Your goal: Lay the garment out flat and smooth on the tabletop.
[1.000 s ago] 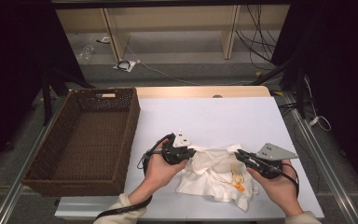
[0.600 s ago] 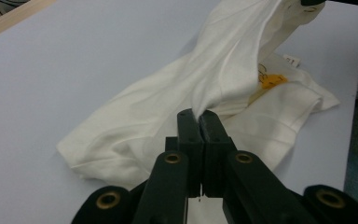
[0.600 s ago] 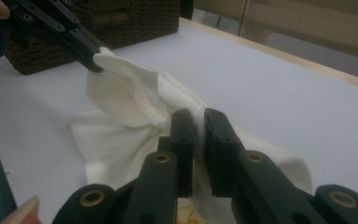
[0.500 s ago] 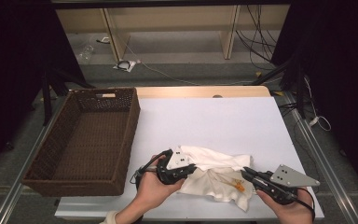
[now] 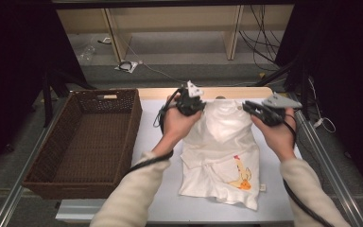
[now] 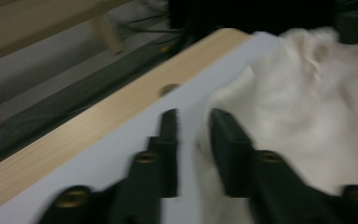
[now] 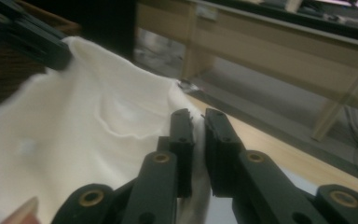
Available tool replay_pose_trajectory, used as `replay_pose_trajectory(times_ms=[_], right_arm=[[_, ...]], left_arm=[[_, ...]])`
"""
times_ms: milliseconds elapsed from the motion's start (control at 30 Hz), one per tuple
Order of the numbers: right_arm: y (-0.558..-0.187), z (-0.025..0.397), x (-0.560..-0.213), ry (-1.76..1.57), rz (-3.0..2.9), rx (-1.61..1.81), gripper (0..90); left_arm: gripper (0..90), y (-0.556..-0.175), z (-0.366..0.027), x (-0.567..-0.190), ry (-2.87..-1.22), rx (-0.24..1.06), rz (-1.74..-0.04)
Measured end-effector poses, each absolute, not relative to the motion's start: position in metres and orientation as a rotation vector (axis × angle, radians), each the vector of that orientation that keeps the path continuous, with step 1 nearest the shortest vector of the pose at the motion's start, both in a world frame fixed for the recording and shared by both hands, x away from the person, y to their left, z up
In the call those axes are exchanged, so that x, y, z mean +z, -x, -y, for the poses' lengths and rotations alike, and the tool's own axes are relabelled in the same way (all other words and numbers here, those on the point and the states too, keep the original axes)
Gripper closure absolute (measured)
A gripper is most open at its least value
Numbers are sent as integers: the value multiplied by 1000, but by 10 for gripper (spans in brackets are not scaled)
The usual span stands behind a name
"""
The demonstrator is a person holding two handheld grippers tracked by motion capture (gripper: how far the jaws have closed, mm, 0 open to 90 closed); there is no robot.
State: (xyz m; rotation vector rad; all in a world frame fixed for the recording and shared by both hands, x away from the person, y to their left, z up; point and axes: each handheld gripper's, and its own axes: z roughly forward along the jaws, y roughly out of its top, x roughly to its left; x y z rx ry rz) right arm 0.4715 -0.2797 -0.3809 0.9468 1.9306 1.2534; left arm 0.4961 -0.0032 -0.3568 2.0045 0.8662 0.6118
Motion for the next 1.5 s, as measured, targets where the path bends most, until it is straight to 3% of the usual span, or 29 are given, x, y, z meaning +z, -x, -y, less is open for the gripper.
replay_pose_trajectory(times_ms=[33,67,100,200,433,600,967,1167,1300,1467,1500], right_arm=[[-472,280,-381,-947,-1931,1253,730],[-491,281,-388,-1005,-1900,1171,659],[-512,285,-405,-1155,-1904,1071,645],[-506,289,-415,-1186,-1900,1100,636],[-451,310,-454,-1268,-2050,1090,619],[-412,318,-470,-1319,-2162,1020,663],[-400,322,-483,-1417,-2162,1027,684],[-398,312,-486,-1439,-2154,976,700],[-397,309,-488,-1432,-2152,942,729],[-396,309,-489,-1486,-2120,957,755],[-396,310,-490,-1524,-2106,978,769]], left_arm=[[658,-514,5,-362,-1992,661,-976],[552,-525,5,-368,-2001,707,-1058],[470,-531,3,-373,-2014,729,-1085],[472,-523,-7,-384,-2050,806,-1046],[471,-480,-26,-416,-2211,574,-991],[531,-440,-33,-440,-2307,475,-948],[612,-358,-46,-466,-2391,268,-816],[633,-341,-47,-475,-2384,149,-805],[642,-341,-45,-477,-2397,159,-803],[718,-337,-43,-478,-2393,184,-810],[772,-336,-42,-478,-2392,178,-809]])
